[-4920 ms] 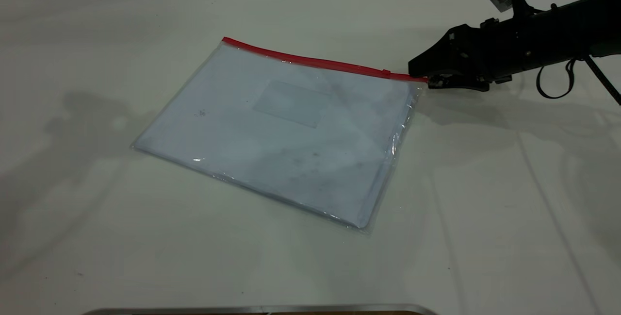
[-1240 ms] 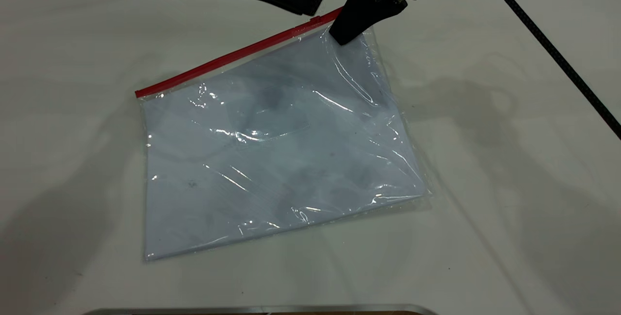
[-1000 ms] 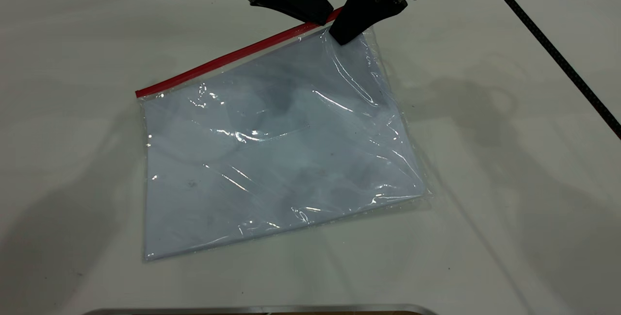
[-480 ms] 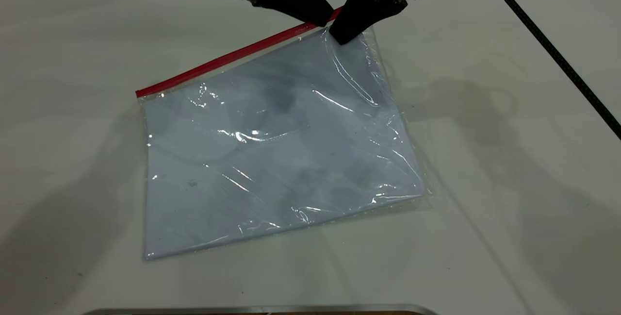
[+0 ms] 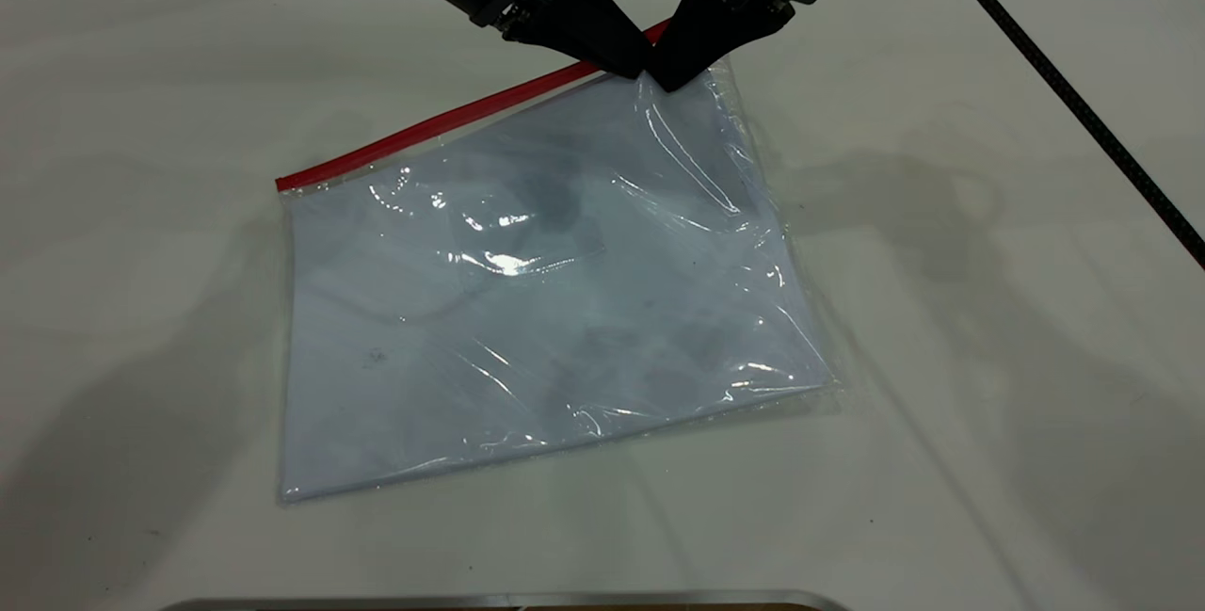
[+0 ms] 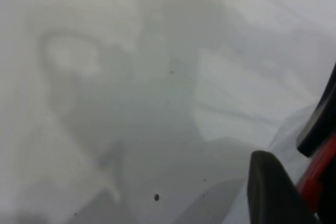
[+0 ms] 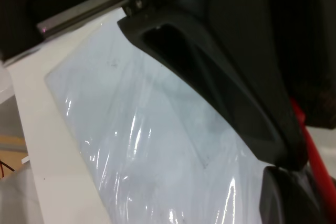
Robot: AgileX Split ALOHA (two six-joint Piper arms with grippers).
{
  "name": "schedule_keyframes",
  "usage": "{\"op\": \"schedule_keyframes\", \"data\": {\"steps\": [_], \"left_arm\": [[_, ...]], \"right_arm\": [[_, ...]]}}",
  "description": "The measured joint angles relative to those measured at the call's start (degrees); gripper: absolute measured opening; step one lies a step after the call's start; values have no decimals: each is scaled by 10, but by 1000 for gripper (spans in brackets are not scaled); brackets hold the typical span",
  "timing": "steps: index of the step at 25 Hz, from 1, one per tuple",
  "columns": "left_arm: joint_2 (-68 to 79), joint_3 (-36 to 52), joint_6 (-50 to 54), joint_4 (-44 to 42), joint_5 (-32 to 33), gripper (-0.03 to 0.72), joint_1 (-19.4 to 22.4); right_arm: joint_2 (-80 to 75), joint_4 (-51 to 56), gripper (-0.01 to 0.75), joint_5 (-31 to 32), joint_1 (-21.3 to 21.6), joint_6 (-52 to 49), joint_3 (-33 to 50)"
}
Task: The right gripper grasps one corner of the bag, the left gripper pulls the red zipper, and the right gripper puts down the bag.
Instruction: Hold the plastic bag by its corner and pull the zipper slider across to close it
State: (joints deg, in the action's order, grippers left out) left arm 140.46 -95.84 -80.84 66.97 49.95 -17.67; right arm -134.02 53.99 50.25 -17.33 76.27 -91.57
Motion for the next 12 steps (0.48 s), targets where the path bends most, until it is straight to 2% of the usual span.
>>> {"op": "schedule_keyframes", "data": {"steps": [5, 12], "left_arm": [[0, -2, -7, 1, 1, 162, -2], [-10, -2, -21, -9, -21, 148, -2]], "right_arm": [[0, 0, 34, -1, 2, 0, 0], [0, 9, 34, -10, 2, 0, -1]]}}
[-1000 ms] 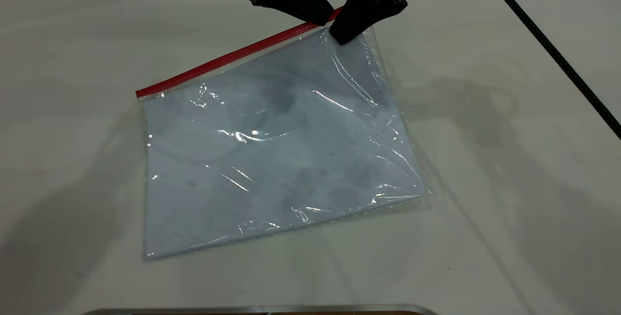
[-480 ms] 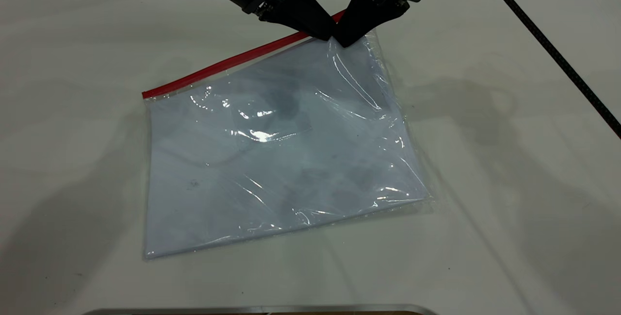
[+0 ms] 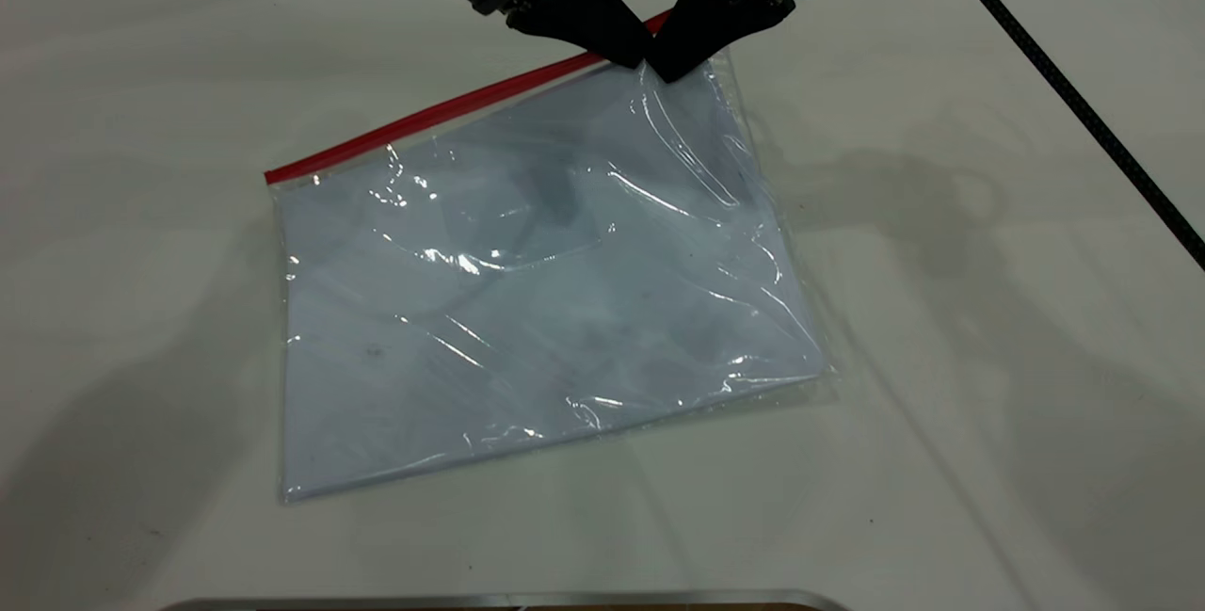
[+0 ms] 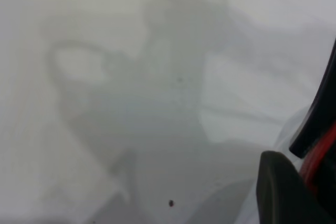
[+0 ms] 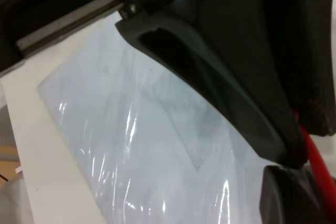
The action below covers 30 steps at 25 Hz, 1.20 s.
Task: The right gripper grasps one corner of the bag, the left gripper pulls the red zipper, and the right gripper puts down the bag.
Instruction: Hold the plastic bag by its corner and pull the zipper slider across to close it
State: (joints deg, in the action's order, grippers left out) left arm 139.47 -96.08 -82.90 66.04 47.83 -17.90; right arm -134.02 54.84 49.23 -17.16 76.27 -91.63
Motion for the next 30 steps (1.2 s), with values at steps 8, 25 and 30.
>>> {"op": "schedule_keyframes", "data": {"steps": [8, 25, 30], "left_arm": [[0, 0, -8, -1, -1, 148, 0], [0, -2, 15, -48, -5, 145, 39], [0, -2, 35, -86, -6, 145, 45]], "right_arm": [[0, 0, 34, -1, 1, 0, 0], [0, 50, 34, 21, 44, 0, 0], [0, 51, 34, 27, 65, 1, 0]]}}
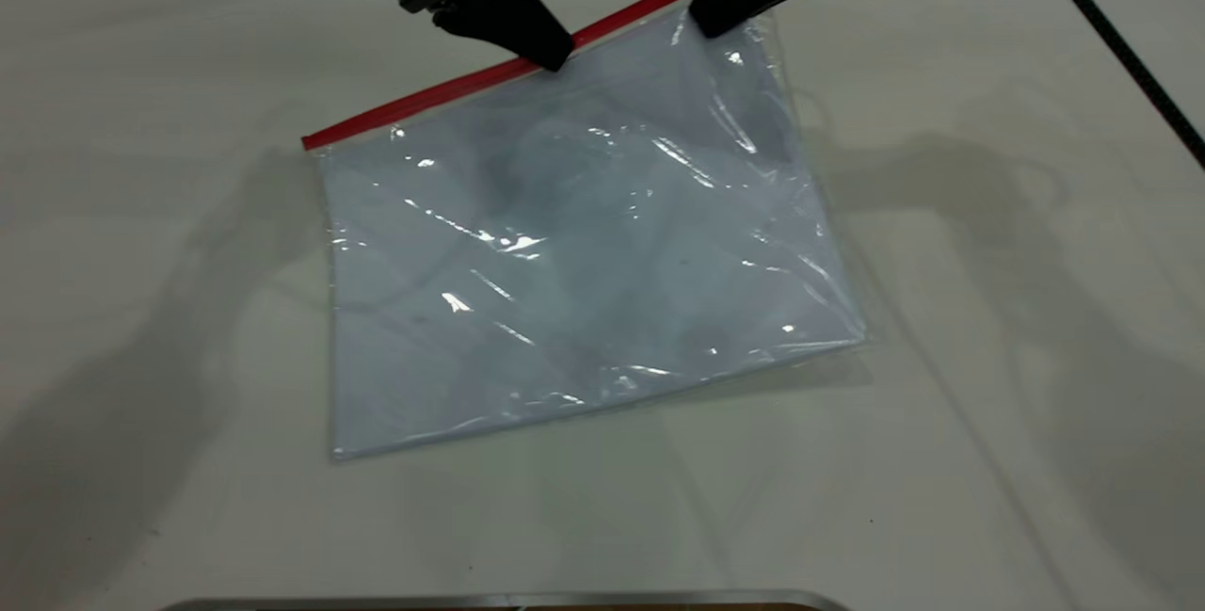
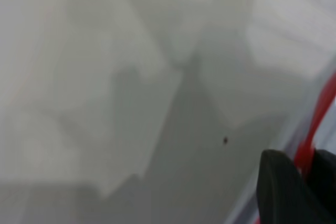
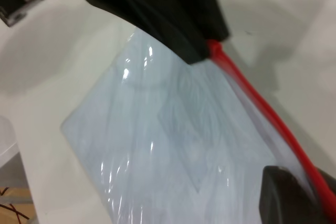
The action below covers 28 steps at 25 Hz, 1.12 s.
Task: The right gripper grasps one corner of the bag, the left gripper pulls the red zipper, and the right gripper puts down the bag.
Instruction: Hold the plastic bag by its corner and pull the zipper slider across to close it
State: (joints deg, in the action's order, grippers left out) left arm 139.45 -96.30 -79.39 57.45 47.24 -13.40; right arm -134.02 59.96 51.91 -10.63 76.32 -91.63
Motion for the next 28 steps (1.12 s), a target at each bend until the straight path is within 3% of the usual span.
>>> {"op": "schedule_keyframes", "data": {"steps": [11, 18, 28], "left_arm": [[0, 0, 43, -80, 1, 144, 35], [-7, 0, 21, 34, -12, 160, 35], [-11, -25, -32, 78, -20, 444, -7]], "right_arm": [[0, 1, 34, -16, 50, 0, 0], [0, 4, 34, 10, 49, 0, 0], [0, 17, 34, 32, 10, 10, 0]]}}
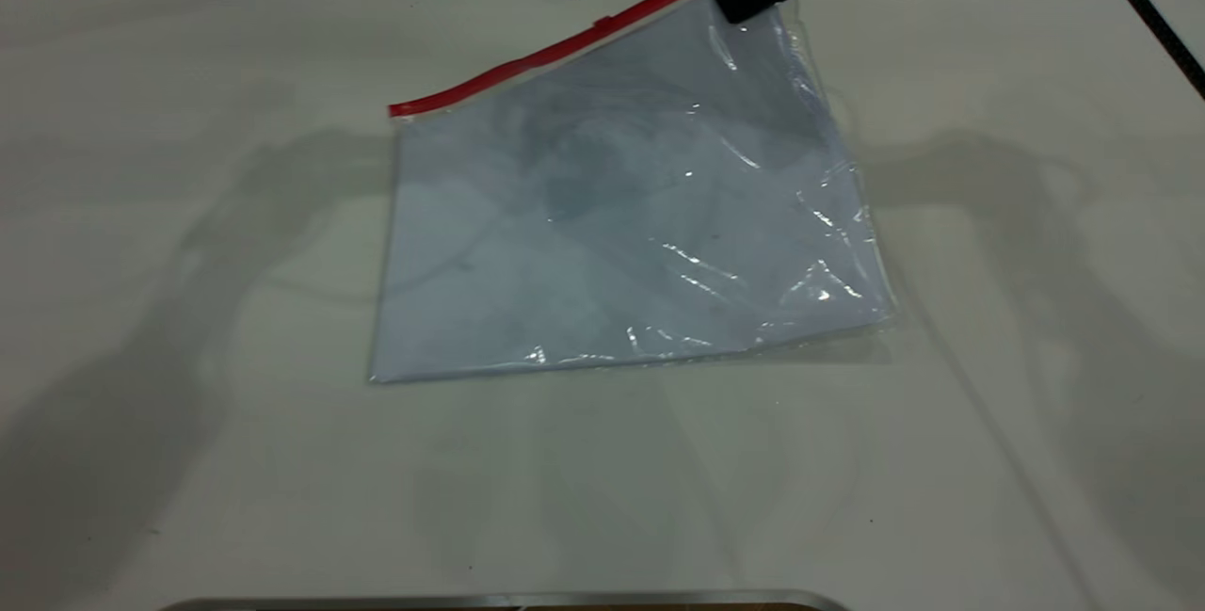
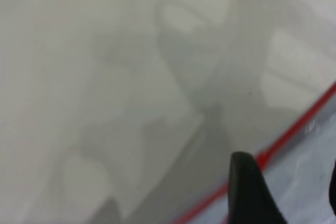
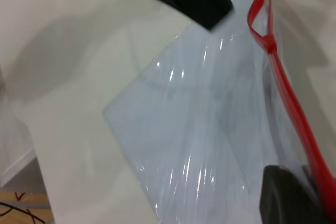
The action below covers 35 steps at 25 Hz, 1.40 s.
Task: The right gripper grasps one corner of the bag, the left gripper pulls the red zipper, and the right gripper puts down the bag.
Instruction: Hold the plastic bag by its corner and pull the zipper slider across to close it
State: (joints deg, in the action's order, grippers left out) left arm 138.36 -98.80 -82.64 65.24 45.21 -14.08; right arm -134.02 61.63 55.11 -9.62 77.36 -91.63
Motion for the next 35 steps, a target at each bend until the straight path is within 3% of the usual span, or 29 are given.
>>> {"op": "schedule_keyframes", "data": {"steps": [16, 28, 35], "left_arm": [[30, -4, -42, 1, -21, 439, -10], [30, -4, -42, 1, -11, 272, -10], [30, -4, -43, 1, -11, 104, -10]], "right_arm": [[0, 6, 34, 16, -6, 2, 0], [0, 6, 34, 16, -6, 9, 0], [0, 6, 34, 16, -6, 9, 0]]}}
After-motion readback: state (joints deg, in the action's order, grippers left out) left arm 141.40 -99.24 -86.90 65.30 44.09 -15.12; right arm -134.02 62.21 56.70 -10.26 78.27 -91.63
